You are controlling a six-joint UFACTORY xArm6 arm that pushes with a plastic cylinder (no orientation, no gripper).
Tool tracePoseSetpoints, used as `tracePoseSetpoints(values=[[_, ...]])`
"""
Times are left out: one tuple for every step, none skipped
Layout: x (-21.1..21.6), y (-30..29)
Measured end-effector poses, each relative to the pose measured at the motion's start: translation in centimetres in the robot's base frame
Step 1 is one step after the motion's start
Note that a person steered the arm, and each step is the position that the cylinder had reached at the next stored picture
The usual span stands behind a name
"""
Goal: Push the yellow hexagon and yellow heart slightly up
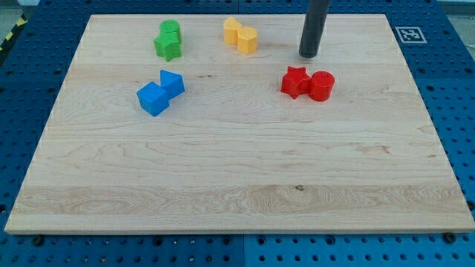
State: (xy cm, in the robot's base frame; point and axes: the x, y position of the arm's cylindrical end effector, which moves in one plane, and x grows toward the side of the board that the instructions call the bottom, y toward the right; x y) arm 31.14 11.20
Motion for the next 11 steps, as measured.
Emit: tracePoseSetpoints(values=[[0.3, -5.2], [0.4, -6.2], [0.3, -7.4], [0.3, -9.4], [0.3, -9.5], [0.0, -9.5], [-0.8, -9.5], [-1.4, -9.5], [-1.4, -9.7], [-1.5, -9.8], [-2.1, -10.8]])
